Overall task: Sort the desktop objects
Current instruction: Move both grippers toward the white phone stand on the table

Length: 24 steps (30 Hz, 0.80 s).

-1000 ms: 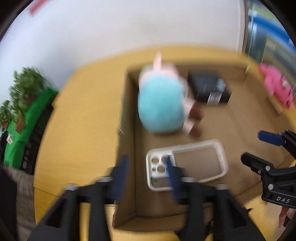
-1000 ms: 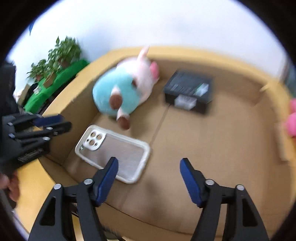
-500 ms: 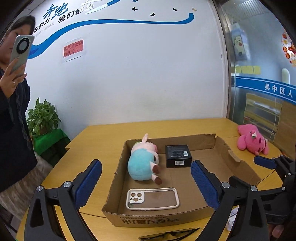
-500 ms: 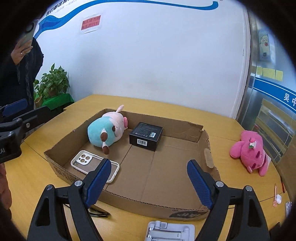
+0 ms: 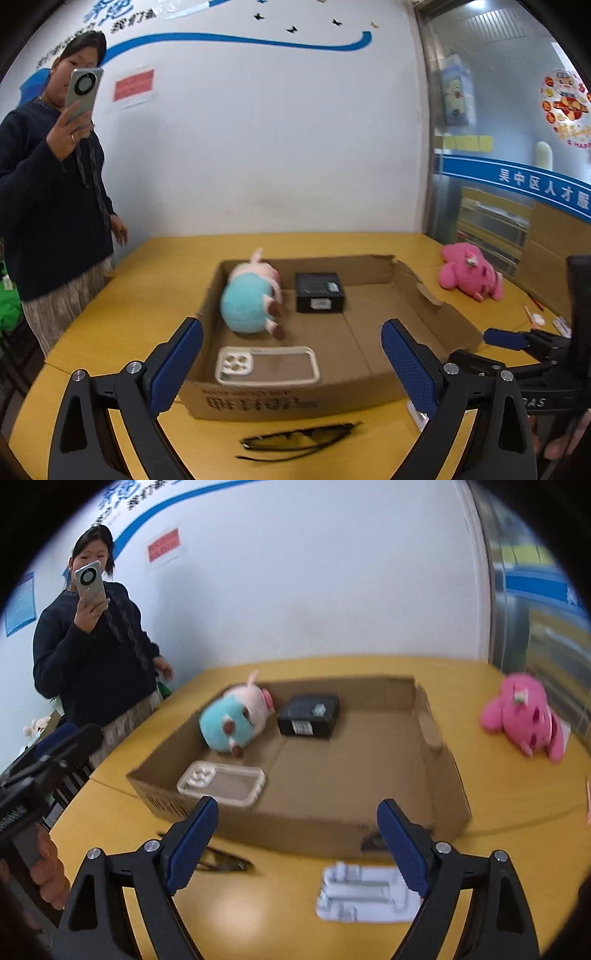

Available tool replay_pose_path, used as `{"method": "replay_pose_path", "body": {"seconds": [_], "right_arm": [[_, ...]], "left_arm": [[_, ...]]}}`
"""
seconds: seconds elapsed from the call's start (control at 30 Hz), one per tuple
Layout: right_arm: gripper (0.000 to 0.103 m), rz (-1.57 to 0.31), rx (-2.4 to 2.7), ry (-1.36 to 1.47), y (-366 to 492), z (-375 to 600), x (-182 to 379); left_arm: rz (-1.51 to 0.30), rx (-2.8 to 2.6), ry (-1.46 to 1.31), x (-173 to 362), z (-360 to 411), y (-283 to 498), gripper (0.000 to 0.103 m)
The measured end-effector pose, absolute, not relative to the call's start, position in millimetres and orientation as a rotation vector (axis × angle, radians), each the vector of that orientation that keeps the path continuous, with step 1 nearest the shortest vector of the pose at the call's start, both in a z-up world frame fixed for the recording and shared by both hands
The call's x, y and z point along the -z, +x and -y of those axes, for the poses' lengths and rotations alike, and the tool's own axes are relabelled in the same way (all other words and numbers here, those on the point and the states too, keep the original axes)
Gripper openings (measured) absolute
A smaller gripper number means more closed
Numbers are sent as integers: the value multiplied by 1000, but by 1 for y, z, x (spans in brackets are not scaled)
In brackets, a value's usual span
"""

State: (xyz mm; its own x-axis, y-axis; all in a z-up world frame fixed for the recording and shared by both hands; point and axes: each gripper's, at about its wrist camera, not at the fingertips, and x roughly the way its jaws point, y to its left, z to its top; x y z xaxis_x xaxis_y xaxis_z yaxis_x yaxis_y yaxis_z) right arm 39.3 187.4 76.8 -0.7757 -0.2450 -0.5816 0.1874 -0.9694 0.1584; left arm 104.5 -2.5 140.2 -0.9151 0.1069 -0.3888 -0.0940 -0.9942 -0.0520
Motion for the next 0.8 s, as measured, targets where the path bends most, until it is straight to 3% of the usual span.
{"method": "replay_pose_path", "body": {"seconds": [0.23, 0.4, 0.7, 0.8], "right_arm": [[88, -62, 2762, 1183, 40, -233, -12], [88, 70, 2687, 1282, 23, -258, 16], [85, -56, 2610, 1364, 12, -262, 42], [85, 8, 2586, 1359, 11, -272, 46]], "left_arm": [[93, -2798, -821, -96, -50, 84, 99], [125, -2646, -1010, -64, -95, 59, 99], [11, -2542, -1233, -15, -156, 35, 98], [23, -2532, -1253, -6, -161, 32, 98]]}}
